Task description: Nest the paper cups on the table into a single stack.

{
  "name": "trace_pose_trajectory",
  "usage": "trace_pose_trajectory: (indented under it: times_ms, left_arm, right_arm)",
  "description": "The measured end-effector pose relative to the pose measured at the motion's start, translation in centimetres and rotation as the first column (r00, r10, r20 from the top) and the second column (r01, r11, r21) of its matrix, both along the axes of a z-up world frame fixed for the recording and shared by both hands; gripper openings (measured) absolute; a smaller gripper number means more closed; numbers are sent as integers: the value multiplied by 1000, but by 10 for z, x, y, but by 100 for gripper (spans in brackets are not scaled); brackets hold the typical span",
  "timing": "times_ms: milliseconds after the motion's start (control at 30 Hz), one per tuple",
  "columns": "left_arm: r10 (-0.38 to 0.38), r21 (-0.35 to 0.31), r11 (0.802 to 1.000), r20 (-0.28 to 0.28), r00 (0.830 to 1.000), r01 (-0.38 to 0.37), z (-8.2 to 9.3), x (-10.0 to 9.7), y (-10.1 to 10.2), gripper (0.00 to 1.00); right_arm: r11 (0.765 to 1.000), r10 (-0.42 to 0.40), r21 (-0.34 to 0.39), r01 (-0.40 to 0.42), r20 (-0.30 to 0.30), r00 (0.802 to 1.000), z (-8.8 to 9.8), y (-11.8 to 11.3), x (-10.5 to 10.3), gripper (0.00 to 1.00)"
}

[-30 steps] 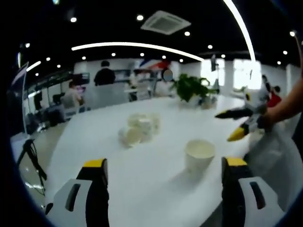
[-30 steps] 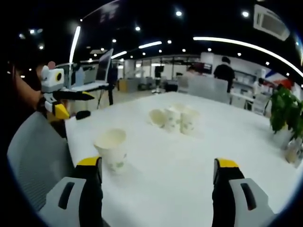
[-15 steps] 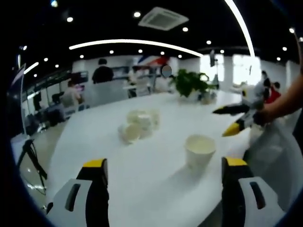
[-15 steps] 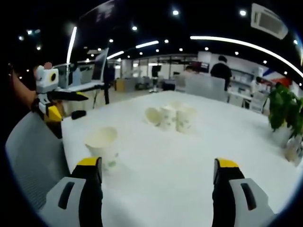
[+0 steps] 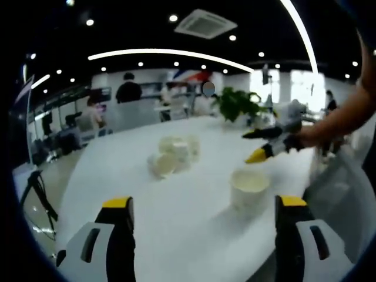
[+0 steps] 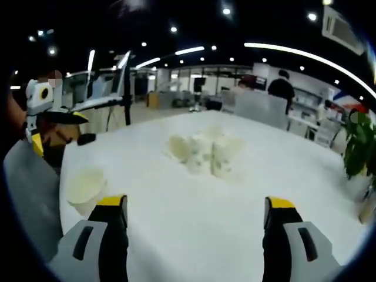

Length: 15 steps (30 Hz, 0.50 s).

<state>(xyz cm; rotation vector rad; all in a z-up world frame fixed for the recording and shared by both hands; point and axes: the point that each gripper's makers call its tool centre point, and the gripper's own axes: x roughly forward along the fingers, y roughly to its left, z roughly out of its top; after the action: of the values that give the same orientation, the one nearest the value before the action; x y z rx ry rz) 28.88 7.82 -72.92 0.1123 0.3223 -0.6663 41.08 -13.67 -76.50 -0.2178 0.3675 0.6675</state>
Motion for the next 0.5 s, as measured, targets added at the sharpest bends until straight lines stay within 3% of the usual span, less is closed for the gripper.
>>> trace_pose_trajectory:
  times_ms: [267,500]
  left_arm:
    - [7,1,1000,3,1000,-7,0,2,2,98]
    - [10,4,1000,-2,1000,-10,-2,3,2,97]
  right_arm:
    - [1000,-9,26,10,-11,1000,9,5,57,95]
    - [999,-13,33,13,-5,1000,15,10,92,95]
